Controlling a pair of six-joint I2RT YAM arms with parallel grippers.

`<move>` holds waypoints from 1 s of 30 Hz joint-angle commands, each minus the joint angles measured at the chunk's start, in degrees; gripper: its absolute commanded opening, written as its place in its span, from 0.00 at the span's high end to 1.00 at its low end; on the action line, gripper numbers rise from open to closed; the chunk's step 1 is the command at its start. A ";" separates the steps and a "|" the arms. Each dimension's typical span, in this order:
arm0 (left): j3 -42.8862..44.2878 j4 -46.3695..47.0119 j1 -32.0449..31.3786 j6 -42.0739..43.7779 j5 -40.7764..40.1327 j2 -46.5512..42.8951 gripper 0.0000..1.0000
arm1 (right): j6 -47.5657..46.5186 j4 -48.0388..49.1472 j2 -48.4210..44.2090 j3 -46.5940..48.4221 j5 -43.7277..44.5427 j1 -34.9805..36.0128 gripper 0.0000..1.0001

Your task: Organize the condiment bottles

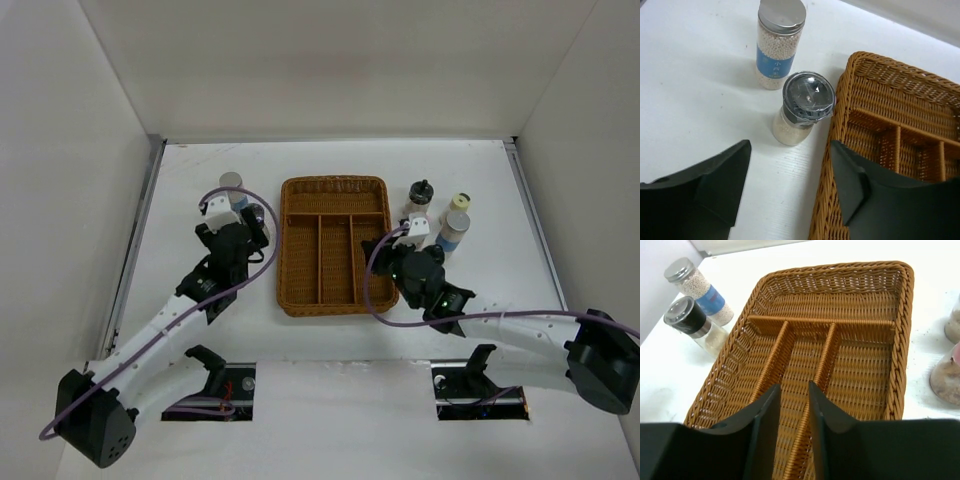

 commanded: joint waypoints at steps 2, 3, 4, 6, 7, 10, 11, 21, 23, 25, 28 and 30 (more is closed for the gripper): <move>4.28 0.43 0.59 1.37 -0.04 5.60 0.19 | 1.14 2.79 -1.14 -0.26 -3.93 -1.32 0.49; 4.81 0.87 0.94 1.37 0.05 7.44 0.14 | 1.31 3.23 -1.06 -0.34 -4.46 -1.32 0.40; 5.42 1.14 1.21 1.46 0.31 9.29 0.12 | 1.49 3.49 -0.79 -0.43 -4.98 -1.32 0.31; 7.09 1.67 1.56 2.07 1.54 12.63 0.11 | 1.58 3.85 0.61 -0.26 -6.04 -1.32 0.21; 7.62 2.28 1.65 2.51 1.46 13.87 0.10 | 1.58 3.50 1.40 0.18 -6.48 -1.32 0.18; 8.15 5.35 2.61 3.83 1.72 16.68 0.10 | 1.32 3.32 2.63 0.71 -6.84 -1.05 0.13; 8.50 6.14 3.05 4.18 1.98 17.82 0.09 | 1.23 3.67 2.98 0.80 -6.84 -1.05 0.12; 12.02 12.12 7.36 6.21 5.50 27.50 0.14 | 1.84 3.94 4.83 1.06 -7.89 -1.32 0.10; 12.28 12.92 8.06 6.12 5.50 28.81 0.17 | 1.84 3.94 4.83 1.06 -7.89 -1.32 0.09; 12.89 13.27 8.50 6.30 5.50 30.22 0.18 | 1.84 4.02 5.18 1.06 -7.89 -1.58 0.09; 13.42 14.67 8.33 6.30 5.50 31.63 0.24 | 2.19 3.59 5.89 1.32 -8.07 -1.84 0.09; 13.95 15.47 7.98 6.47 5.50 32.42 0.35 | 2.28 4.02 5.98 1.24 -8.15 -1.84 0.09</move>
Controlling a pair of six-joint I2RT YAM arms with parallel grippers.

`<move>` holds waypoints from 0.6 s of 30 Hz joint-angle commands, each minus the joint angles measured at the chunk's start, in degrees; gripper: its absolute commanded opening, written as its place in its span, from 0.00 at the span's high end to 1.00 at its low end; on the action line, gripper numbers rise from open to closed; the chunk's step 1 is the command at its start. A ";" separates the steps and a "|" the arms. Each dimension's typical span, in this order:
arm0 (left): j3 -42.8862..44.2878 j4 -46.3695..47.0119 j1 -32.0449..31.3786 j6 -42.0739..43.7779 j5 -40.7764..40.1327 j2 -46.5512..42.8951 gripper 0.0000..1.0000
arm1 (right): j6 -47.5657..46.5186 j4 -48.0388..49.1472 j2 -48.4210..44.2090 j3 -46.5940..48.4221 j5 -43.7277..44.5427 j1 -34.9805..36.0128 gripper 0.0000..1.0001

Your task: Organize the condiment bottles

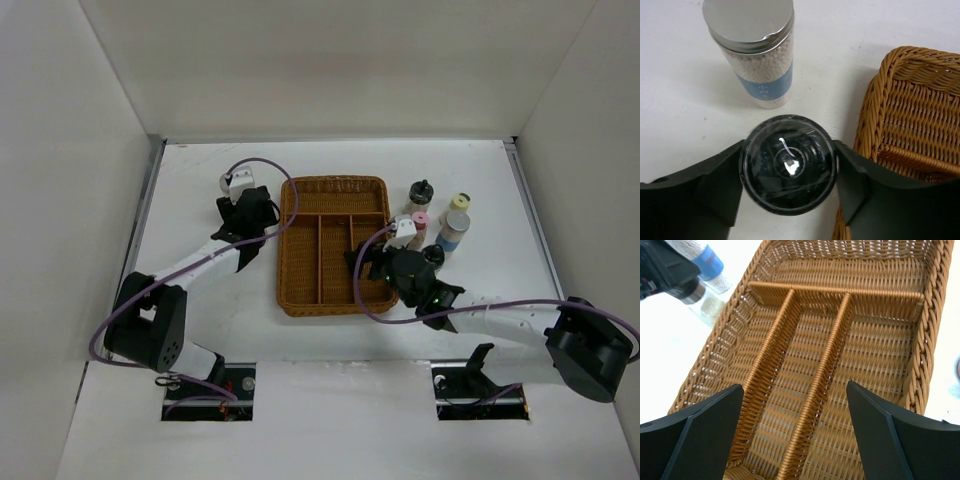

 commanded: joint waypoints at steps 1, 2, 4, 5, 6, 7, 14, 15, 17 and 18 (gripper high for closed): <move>3.28 4.12 -0.31 1.07 0.14 0.60 0.41 | 0.71 3.65 0.29 1.33 -0.94 -0.29 0.09; 3.55 4.04 -0.39 1.34 -0.12 0.69 0.48 | 0.71 3.65 0.29 1.32 -0.94 -0.38 0.09; 3.64 4.21 -0.74 1.43 -0.30 0.08 0.59 | 0.80 3.30 0.03 1.32 -0.94 -0.47 0.09; 3.55 4.21 -0.92 1.16 -0.47 -0.71 0.62 | 0.71 3.39 -0.41 1.15 -0.94 -0.38 0.09; 3.55 4.21 -1.18 1.16 -0.82 -1.67 0.65 | 0.71 3.74 -0.93 0.89 -0.94 -0.47 0.09; 3.81 4.04 -1.36 1.16 -1.35 -2.81 0.65 | 0.80 3.91 -1.29 0.62 -0.94 -0.55 0.09; 9.34 3.60 -4.78 2.65 -3.03 -9.07 0.67 | 2.90 5.14 -3.31 -1.13 -0.94 -2.84 0.10; 10.92 3.51 -5.57 3.09 -2.67 -8.54 0.68 | 3.34 5.32 -3.31 -1.40 -0.94 -3.36 0.10; 13.65 4.12 -6.98 3.80 -1.45 -6.70 0.68 | 4.13 4.80 -3.92 -1.57 -1.03 -3.89 0.11; 15.05 4.21 -7.25 3.62 -0.66 -5.48 0.68 | 4.14 4.79 -4.45 -1.75 -1.03 -4.07 0.11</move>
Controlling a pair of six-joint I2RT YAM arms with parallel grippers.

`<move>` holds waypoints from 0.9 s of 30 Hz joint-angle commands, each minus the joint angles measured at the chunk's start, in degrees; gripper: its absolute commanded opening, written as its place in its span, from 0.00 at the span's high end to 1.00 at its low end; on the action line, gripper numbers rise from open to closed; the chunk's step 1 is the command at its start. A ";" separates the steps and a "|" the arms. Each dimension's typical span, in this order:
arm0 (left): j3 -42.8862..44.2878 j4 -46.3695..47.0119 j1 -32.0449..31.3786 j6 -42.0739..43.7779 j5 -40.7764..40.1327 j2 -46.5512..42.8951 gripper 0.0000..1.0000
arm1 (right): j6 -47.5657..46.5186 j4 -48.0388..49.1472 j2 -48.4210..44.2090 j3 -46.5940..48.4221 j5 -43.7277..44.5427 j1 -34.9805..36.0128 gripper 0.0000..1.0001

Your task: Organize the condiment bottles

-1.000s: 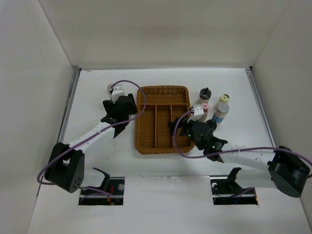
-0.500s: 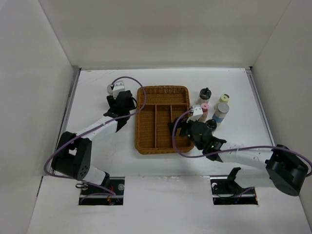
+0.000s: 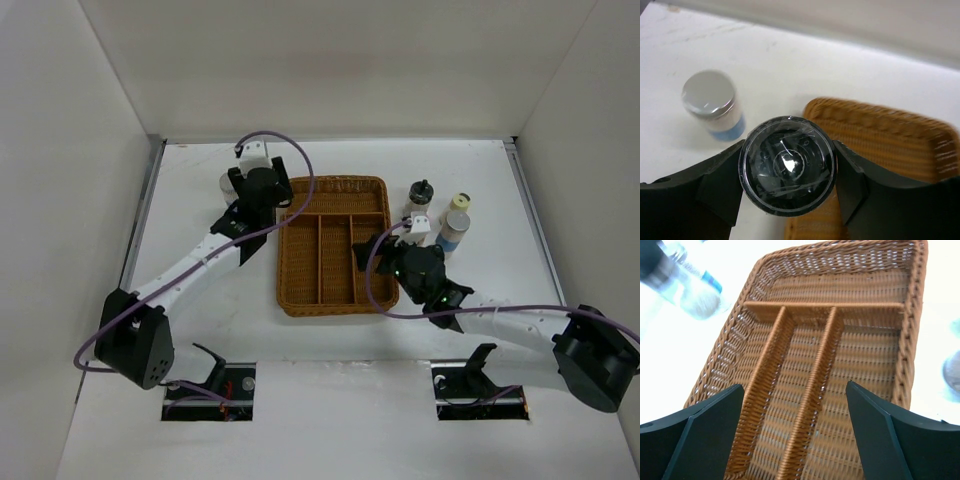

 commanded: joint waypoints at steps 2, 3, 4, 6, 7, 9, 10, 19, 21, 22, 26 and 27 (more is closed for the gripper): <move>9.27 6.42 -1.52 0.80 2.39 2.95 0.68 | 1.93 4.31 -2.44 -1.34 -0.46 -1.43 0.11; 10.77 6.51 -1.70 0.80 3.09 4.54 0.68 | 2.10 4.23 -2.45 -1.43 -0.46 -1.86 0.11; 12.26 6.68 -1.96 0.98 3.45 6.12 0.68 | 2.28 3.79 -2.53 -1.43 -0.46 -2.13 0.11; 14.81 7.99 -2.14 1.68 3.80 9.28 0.68 | 2.28 3.79 -2.80 -1.43 -0.46 -2.04 0.11; 16.13 8.96 -2.05 2.20 4.33 11.13 0.68 | 2.19 4.14 -2.88 -1.60 -0.46 -2.04 0.11; 19.20 9.23 -1.61 3.08 6.52 14.73 0.68 | 2.28 4.32 -2.54 -1.69 -0.46 -2.13 0.10; 20.53 9.06 -1.53 3.26 7.40 16.40 0.68 | 2.28 4.23 -2.45 -1.60 -0.46 -2.13 0.10; 24.93 9.06 -1.09 3.88 7.32 26.25 0.67 | 2.28 4.05 -3.85 -2.13 -0.72 -2.66 0.10; 24.76 8.71 -1.00 3.96 6.97 27.66 0.67 | 2.37 4.23 -3.94 -2.31 -0.72 -3.10 0.10; 24.41 8.70 -1.00 3.97 6.88 28.28 0.66 | 2.37 4.06 -3.77 -2.22 -0.72 -3.19 0.10; 22.30 10.89 -1.00 3.09 6.88 30.12 0.55 | 2.37 4.31 -3.50 -2.22 -0.64 -3.10 0.05; 21.78 11.25 -1.00 2.91 6.88 30.39 0.52 | 2.37 4.32 -3.41 -2.31 -0.64 -3.27 0.04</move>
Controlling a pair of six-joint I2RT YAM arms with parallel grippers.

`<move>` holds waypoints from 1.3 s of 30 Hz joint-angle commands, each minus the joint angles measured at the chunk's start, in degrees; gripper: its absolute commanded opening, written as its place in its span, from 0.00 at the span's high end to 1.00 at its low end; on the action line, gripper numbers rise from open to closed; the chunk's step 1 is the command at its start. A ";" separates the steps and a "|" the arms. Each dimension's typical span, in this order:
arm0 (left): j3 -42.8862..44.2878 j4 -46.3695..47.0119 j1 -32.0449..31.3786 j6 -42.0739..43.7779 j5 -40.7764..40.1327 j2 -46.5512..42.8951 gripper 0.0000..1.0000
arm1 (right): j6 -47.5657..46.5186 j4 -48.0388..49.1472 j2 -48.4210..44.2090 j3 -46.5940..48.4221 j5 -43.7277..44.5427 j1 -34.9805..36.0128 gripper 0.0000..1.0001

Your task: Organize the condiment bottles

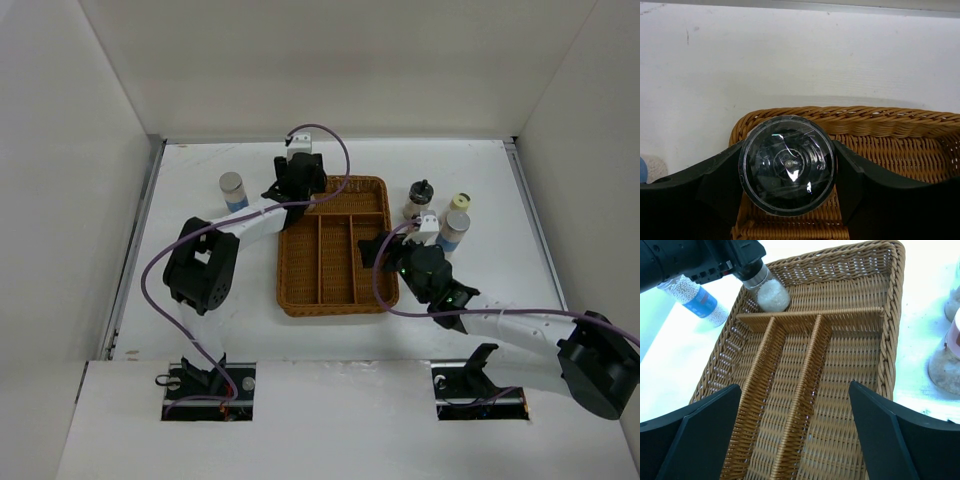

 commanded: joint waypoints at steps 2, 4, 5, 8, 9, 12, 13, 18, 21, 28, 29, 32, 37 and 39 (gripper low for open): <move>0.24 6.66 0.29 -0.61 -0.79 -0.88 0.44 | 0.56 3.75 -0.72 -0.49 -0.33 -0.57 0.03; -0.46 6.84 0.38 -1.14 -0.88 -0.97 0.33 | 0.38 4.01 -1.07 -0.58 -0.24 -0.57 0.02; -0.73 6.84 0.38 -1.31 -0.88 -1.23 0.28 | 0.38 4.10 -1.16 -0.67 -0.24 -0.57 0.01; -1.61 7.10 0.56 -1.40 -0.88 -2.37 0.18 | 0.21 3.75 -1.16 -0.49 -0.24 -0.65 0.01; -2.04 7.28 0.56 -1.58 -0.88 -2.99 0.15 | 0.03 3.66 -1.42 -0.49 -0.16 -0.57 0.01; -3.01 7.46 0.21 -1.67 -0.88 -5.44 0.09 | -0.06 3.57 -1.95 -0.58 -0.07 -0.57 0.01; -3.45 7.63 0.03 -1.75 -0.97 -6.59 0.07 | -0.06 3.40 -2.13 -0.58 -0.07 -0.57 0.01; -8.89 11.67 -1.37 -3.51 -1.58 -15.28 0.03 | -1.73 3.31 -3.36 -0.40 0.28 -0.30 0.06; -13.55 15.09 -2.43 -3.95 -2.89 -21.43 0.03 | -1.91 2.52 -4.76 0.12 -0.24 0.84 0.18; -29.09 19.58 -6.12 -8.42 -6.85 -36.28 0.61 | -0.33 -7.73 -13.19 2.84 0.88 2.33 0.76; -31.82 19.41 -6.38 -9.56 -6.68 -38.65 0.66 | 0.02 -11.16 -14.51 3.46 3.25 2.86 0.77; -39.47 19.15 -7.00 -12.29 -5.72 -44.72 0.71 | 0.55 -21.35 -17.59 4.51 12.20 3.57 0.74; -50.63 18.88 -8.85 -17.30 -3.43 -52.20 0.72 | 4.42 -40.95 -20.41 7.58 25.23 0.94 0.36; -54.24 18.88 -8.67 -19.32 -2.82 -55.54 0.70 | 5.12 -47.11 -20.24 9.61 27.00 -1.52 0.21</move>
